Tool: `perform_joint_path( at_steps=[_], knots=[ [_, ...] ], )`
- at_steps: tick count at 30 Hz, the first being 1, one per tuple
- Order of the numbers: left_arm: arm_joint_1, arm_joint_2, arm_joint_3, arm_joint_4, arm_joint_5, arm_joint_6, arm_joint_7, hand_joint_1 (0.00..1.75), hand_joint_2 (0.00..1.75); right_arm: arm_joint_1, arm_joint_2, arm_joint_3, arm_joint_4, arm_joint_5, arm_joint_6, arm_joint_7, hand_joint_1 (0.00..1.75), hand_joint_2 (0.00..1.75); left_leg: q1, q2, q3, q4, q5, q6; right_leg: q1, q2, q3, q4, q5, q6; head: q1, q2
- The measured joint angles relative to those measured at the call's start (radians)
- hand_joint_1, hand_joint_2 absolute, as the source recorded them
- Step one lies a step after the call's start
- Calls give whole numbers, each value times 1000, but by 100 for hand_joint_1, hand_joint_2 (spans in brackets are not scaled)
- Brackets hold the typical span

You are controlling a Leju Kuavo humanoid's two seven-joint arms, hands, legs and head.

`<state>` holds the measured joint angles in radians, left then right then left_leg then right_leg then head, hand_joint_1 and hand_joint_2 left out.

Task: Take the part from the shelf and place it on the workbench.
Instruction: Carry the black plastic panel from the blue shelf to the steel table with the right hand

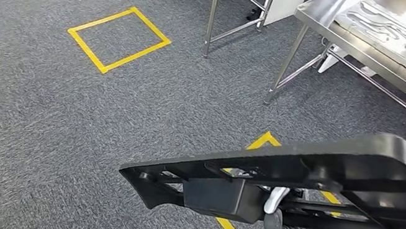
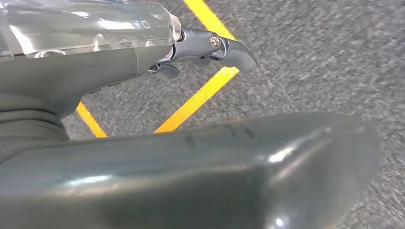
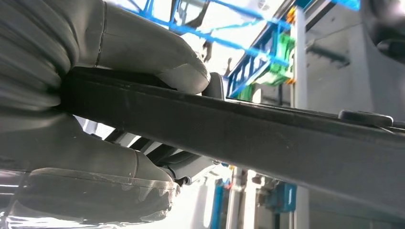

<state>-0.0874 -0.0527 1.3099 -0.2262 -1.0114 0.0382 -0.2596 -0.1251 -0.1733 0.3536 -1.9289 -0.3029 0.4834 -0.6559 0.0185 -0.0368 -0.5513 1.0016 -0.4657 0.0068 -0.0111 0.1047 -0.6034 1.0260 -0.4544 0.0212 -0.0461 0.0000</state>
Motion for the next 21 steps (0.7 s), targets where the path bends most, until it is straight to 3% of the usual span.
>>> perform_joint_path(
  at_steps=[2,3,4,5,6,7,9,11,12,14,16,18,20,21],
  knots=[
    [-1,0,0,0,0,-2,-1,0,0,-20,-3,18,9,-3,-33,0,175,175,-2,26,2,-6,3,11,1,-64,-41,87,-51,7,0,0],
    [0,0,0,0,0,-2,-1,0,0,-29,-4,27,14,-5,-46,0,175,175,-4,39,1,-6,2,14,1,-86,-75,157,-86,10,0,0],
    [1,0,0,0,1,-2,-1,0,0,-34,-6,35,18,-8,-54,0,175,175,-6,52,1,-6,1,16,-1,-96,-108,225,-113,14,0,0],
    [2,0,0,0,1,-2,0,0,0,-36,-7,42,22,-11,-60,0,175,175,-7,64,1,-6,0,17,-3,-99,-129,267,-122,15,0,0],
    [1,0,0,0,2,-2,2,0,0,-40,-9,50,25,-17,-68,0,175,175,-8,76,2,-6,-1,16,-4,-101,-132,275,-114,16,0,0],
    [0,0,1,0,4,-2,6,0,0,-48,-11,58,28,-23,-79,0,175,175,-8,88,4,-6,-3,15,-4,-106,-113,237,-86,15,0,0],
    [-3,0,1,0,7,-3,14,0,0,-72,-15,78,31,-39,-109,1,175,175,-10,108,11,-6,-8,10,3,-142,-36,90,-21,5,0,0],
    [-6,-1,1,0,11,-3,20,0,0,-100,-16,98,33,-54,-135,3,175,175,-14,126,17,-6,-13,2,13,-175,12,-6,6,-9,0,0],
    [-7,-1,1,0,11,-3,23,0,0,-112,-17,107,34,-61,-145,4,175,175,-16,135,19,-6,-15,-3,17,-177,15,-17,5,-14,0,0],
    [-10,-1,2,0,13,-3,26,0,0,-129,-20,123,37,-69,-159,5,175,175,-16,149,22,-6,-19,-14,15,-154,13,-20,9,-24,0,0],
    [-13,-2,2,0,13,-3,26,0,0,-137,-24,134,39,-74,-169,5,175,175,-13,119,14,25,-44,-24,8,-132,17,-29,14,-35,0,0],
    [-10,-3,2,0,14,-4,23,0,0,-135,-27,145,42,-69,-172,3,175,175,-9,68,-34,136,-104,-30,5,-110,20,-34,17,-42,0,0],
    [-2,-4,2,0,13,-4,20,0,0,-119,-29,151,46,-55,-164,1,175,175,-8,48,-100,267,-153,-33,5,-84,20,-33,17,-44,0,0],
    [2,-4,3,0,13,-4,19,0,0,-107,-30,151,47,-44,-153,1,175,175,-7,46,-117,293,-151,-33,5,-69,20,-32,16,-44,0,0]
  ],
)
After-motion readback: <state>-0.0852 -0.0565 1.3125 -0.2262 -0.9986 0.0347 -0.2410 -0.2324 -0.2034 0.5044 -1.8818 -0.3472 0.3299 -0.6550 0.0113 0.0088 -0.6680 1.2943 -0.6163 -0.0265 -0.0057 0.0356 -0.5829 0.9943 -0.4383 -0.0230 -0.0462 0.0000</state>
